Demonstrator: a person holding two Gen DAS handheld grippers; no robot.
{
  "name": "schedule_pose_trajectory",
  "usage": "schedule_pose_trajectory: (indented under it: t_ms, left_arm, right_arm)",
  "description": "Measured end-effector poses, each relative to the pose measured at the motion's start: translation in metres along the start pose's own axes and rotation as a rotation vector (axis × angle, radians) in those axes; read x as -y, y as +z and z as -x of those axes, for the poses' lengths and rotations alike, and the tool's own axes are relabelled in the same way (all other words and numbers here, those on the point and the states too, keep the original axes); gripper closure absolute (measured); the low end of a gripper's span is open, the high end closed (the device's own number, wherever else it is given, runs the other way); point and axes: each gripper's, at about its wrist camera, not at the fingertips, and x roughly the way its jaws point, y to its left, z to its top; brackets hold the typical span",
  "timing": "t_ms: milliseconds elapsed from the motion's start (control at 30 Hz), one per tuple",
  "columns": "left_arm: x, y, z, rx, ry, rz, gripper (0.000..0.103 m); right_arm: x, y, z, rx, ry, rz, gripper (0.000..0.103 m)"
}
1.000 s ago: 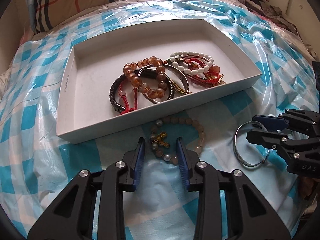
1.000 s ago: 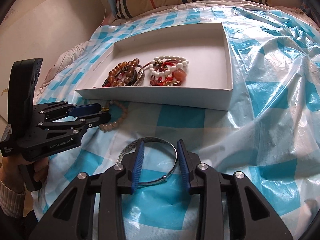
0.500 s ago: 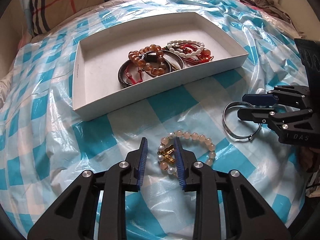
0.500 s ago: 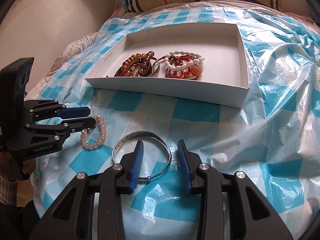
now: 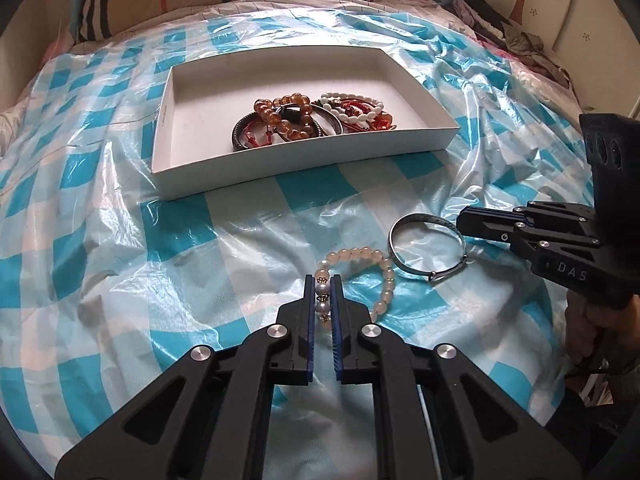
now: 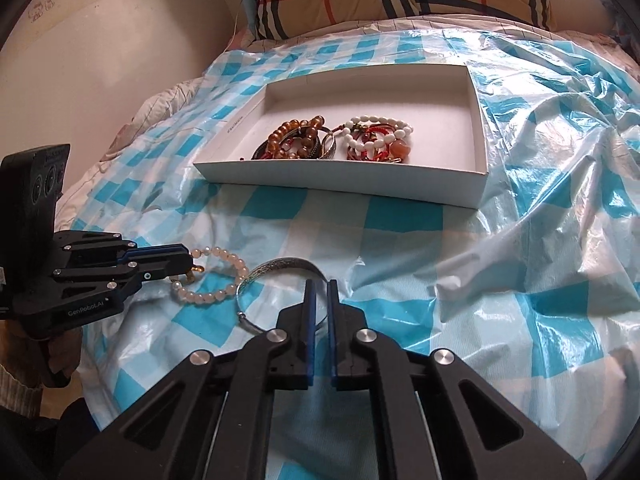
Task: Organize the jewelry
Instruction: 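Close the left tool on the pale charm bracelet while the right tool grasps the silver bangle, then carry the pale charm bracelet and silver bangle into the tray and open both tools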
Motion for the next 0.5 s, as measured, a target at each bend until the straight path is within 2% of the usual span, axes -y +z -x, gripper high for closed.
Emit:
schedule_pose_trajectory:
  t_ms: [100,167,200,233,333,367,400,467,500]
  left_arm:
    - [0.004,-0.005,0.006,0.002,0.007,-0.008,0.096]
    - [0.003,-0.006,0.007,-0.001,0.014,-0.009,0.096]
    - [0.003,-0.006,0.007,-0.002,0.019,-0.009,0.096]
    - [0.002,-0.005,0.007,-0.001,0.029,-0.008,0.096]
    - [0.0,-0.005,0.002,-0.009,0.038,-0.007,0.095]
    - [-0.001,-0.005,-0.002,-0.019,0.041,-0.006,0.091]
    - [-0.002,-0.006,-0.007,-0.031,0.043,-0.005,0.08]
    - [-0.001,-0.009,-0.015,-0.035,0.055,-0.011,0.064]
    - [0.0,-0.01,-0.017,-0.031,0.061,-0.016,0.064]
  right_arm:
    - [-0.003,0.0,0.002,-0.008,0.006,0.002,0.097]
    - [-0.006,0.003,0.003,-0.008,0.012,0.008,0.07]
    - [-0.008,0.004,0.004,0.001,0.001,0.023,0.038]
    - [-0.013,0.007,0.005,0.013,-0.007,0.047,0.032]
    - [-0.02,0.012,-0.009,-0.025,0.016,0.093,0.031]
    - [-0.021,0.013,-0.016,-0.037,0.013,0.103,0.03]
    - [-0.022,0.013,-0.025,-0.063,0.01,0.111,0.03]
    - [-0.024,0.009,-0.041,-0.113,0.008,0.126,0.03]
    - [-0.026,0.007,-0.041,-0.103,0.0,0.143,0.03]
